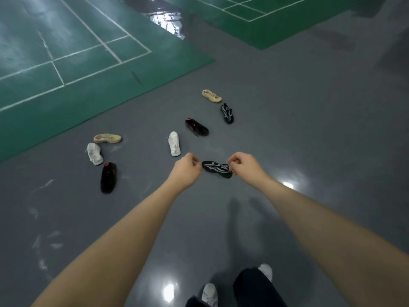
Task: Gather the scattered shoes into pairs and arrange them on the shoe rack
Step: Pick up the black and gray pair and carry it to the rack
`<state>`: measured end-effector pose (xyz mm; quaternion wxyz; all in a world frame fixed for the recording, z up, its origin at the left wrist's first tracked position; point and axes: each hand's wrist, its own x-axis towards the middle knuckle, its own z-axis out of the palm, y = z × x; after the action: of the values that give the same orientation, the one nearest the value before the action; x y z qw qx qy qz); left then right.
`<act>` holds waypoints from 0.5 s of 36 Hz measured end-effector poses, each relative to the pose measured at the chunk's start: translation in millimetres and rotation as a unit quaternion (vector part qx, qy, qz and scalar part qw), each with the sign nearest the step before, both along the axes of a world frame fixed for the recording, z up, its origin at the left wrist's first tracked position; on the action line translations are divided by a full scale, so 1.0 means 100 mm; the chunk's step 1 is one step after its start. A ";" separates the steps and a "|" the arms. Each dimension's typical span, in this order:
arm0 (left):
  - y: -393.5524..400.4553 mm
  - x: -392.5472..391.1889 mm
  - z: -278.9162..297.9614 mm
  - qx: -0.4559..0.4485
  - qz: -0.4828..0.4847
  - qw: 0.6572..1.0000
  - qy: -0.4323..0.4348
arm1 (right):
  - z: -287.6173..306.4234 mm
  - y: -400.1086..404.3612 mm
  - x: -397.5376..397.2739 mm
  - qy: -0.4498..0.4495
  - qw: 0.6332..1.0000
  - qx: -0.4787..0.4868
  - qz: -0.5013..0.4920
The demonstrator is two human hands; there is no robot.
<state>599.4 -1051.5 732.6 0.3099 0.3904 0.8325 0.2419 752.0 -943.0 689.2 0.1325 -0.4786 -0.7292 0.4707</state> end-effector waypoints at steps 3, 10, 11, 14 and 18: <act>0.18 -0.11 -0.05 0.002 0.010 1.000 -0.009 | -0.06 0.23 -0.14 0.001 1.000 -0.007 0.009; 0.91 -0.37 -0.20 -0.007 0.044 0.999 -0.015 | -0.16 1.08 -0.50 -0.018 0.998 0.004 0.055; 1.04 -0.41 -0.22 -0.007 0.050 0.999 -0.016 | -0.17 1.22 -0.54 -0.021 0.998 0.007 0.061; 1.42 -0.49 -0.22 -0.011 0.064 0.998 -0.021 | -0.16 1.66 -0.64 -0.032 0.996 0.009 0.079; 1.88 -0.61 -0.22 -0.016 0.087 0.996 -0.022 | -0.16 2.20 -0.78 -0.052 0.992 0.016 0.111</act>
<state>538.4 -864.0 710.9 0.3120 0.3064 0.8599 0.2634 674.2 -722.9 673.5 0.0487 -0.4164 -0.7911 0.4453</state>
